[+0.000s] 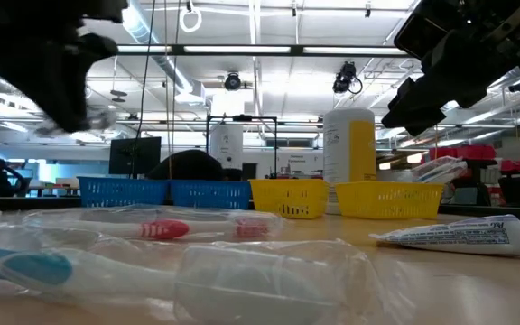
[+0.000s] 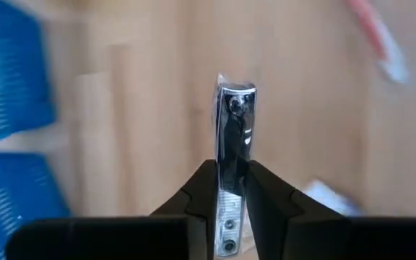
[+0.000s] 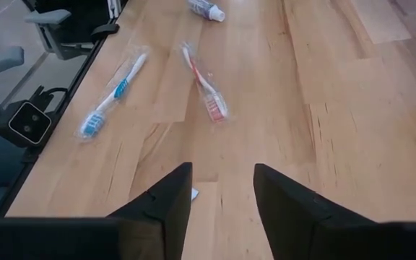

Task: Pick & Place Travel size toiletries
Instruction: Put the silver nail cutter into the left blue bin

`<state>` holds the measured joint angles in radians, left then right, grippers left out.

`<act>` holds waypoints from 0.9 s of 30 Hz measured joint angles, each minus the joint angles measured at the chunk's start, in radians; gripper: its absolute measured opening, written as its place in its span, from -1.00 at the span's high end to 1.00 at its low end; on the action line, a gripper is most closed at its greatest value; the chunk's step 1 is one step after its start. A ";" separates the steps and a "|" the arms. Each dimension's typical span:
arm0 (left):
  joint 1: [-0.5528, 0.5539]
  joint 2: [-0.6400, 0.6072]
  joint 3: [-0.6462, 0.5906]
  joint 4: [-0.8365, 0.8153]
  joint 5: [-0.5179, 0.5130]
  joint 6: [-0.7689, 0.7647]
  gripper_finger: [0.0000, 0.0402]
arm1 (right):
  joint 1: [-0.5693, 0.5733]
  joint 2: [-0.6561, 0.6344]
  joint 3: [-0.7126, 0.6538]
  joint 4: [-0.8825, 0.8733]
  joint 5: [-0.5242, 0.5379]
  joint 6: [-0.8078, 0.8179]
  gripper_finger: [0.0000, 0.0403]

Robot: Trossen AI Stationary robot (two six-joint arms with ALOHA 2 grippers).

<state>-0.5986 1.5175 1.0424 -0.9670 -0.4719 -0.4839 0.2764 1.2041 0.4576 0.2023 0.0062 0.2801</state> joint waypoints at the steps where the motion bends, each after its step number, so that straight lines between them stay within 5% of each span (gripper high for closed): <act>1: 0.026 -0.033 0.000 -0.032 -0.010 -0.011 0.71 | 0.000 0.000 0.000 0.000 0.000 0.000 0.22; 9: 0.345 -0.247 0.000 -0.197 -0.039 -0.128 0.69 | 0.000 0.000 0.000 -0.002 0.000 0.000 0.20; 17: 0.688 -0.307 0.000 -0.185 -0.069 0.014 0.70 | 0.000 0.000 0.000 -0.002 0.026 0.000 0.18; 27: 1.085 -0.303 -0.249 0.154 0.137 0.300 0.70 | 0.000 0.000 0.000 -0.003 0.026 0.000 0.28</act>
<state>0.4868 1.2145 0.7929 -0.8130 -0.3352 -0.1838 0.2764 1.2041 0.4576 0.1993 0.0326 0.2798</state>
